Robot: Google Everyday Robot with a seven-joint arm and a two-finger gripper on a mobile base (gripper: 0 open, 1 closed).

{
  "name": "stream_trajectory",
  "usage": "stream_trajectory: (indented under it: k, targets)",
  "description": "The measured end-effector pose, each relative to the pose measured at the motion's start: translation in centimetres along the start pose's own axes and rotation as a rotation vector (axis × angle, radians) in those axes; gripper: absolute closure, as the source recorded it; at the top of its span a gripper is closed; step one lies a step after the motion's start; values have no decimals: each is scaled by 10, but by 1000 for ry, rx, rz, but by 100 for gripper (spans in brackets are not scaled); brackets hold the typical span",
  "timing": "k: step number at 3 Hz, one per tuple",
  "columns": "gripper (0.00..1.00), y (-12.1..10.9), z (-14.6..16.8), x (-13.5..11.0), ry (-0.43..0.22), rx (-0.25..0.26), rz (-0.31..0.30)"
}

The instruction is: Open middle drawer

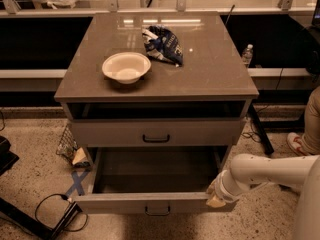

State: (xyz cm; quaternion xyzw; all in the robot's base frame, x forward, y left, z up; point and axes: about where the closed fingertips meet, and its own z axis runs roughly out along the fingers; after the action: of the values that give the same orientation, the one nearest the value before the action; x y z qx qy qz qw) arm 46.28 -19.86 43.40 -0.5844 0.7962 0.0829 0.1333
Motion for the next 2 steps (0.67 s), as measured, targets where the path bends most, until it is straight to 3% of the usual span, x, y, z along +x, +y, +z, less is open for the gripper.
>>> stream_trajectory:
  k: [1, 2]
  targets:
    - [100, 33, 5, 3, -25, -89, -16]
    - [100, 32, 0, 1, -25, -89, -16]
